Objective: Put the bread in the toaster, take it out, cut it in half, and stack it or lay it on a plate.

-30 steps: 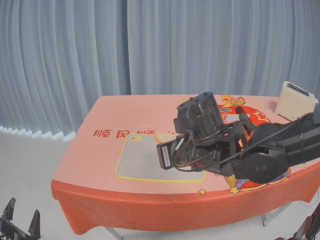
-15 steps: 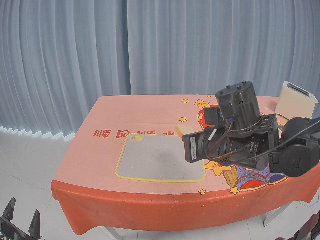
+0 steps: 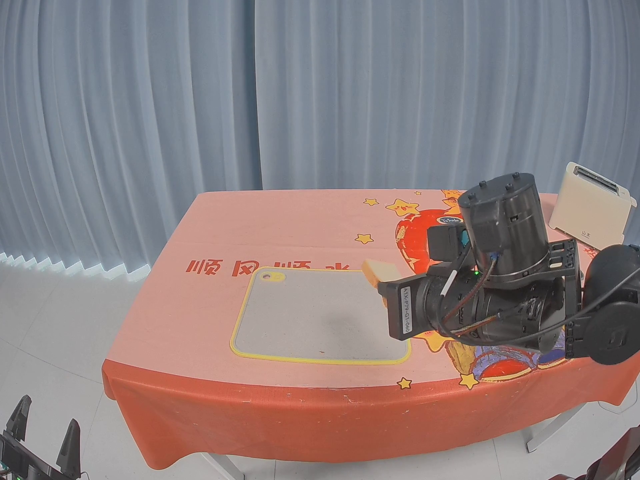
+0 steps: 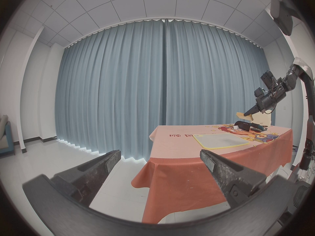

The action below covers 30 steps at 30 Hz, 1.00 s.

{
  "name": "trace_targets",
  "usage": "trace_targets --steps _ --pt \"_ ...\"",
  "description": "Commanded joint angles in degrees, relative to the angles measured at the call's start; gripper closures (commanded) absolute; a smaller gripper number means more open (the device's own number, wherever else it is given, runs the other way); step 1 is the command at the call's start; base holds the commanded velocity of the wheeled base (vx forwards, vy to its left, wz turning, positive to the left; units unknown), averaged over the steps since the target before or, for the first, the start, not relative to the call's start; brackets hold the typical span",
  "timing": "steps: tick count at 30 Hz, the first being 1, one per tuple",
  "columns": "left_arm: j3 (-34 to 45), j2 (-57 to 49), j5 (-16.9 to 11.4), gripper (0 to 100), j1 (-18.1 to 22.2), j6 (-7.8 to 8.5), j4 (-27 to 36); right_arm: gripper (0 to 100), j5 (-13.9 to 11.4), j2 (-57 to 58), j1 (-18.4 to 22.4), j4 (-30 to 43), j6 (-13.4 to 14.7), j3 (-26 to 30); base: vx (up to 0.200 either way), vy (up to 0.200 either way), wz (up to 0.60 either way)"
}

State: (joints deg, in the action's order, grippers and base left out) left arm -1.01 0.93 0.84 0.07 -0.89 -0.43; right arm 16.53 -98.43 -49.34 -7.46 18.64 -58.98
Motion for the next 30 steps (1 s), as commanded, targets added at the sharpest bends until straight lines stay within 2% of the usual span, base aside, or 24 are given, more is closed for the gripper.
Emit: trace_targets --steps 1,13,16,17,18,23,25,28,30 --pt "1.0 -0.6 0.0 0 0.0 0.01 0.0 100 -0.4 0.7 -0.6 0.0 0.5 0.2 0.000 0.000 0.00" --pt "1.0 -0.6 0.0 0 0.0 0.01 0.0 100 -1.0 5.7 -0.3 0.0 1.0 3.6 0.000 0.000 0.00" --pt "1.0 -0.6 0.0 0 0.0 0.01 0.0 100 -2.6 7.6 0.0 0.0 1.0 3.9 0.000 0.000 0.00" --pt "1.0 -0.6 -0.1 0 0.0 0.01 0.0 100 -4.6 9.0 0.2 0.1 1.0 4.2 0.000 0.000 0.00" --pt "1.0 -0.6 0.0 0 0.0 0.01 0.0 100 -5.0 9.4 0.3 0.1 1.0 4.7 0.000 0.000 0.00" --pt "1.0 -0.6 0.0 0 0.0 0.01 0.0 100 -5.3 9.6 0.3 -0.1 1.2 7.3 0.000 0.000 0.00" --pt "1.0 -0.6 -0.1 0 0.1 0.01 0.0 100 -5.3 10.1 0.2 -0.2 2.2 8.6 0.000 0.000 0.00" --pt "1.0 -0.7 0.0 0 0.1 0.01 0.0 100 -5.5 12.4 -0.4 -0.1 5.4 9.8 0.000 0.000 0.00" --pt "1.0 -0.7 -0.1 0 0.1 0.01 0.0 100 -5.5 13.9 -0.4 -0.1 6.1 11.4 0.000 0.000 0.00"
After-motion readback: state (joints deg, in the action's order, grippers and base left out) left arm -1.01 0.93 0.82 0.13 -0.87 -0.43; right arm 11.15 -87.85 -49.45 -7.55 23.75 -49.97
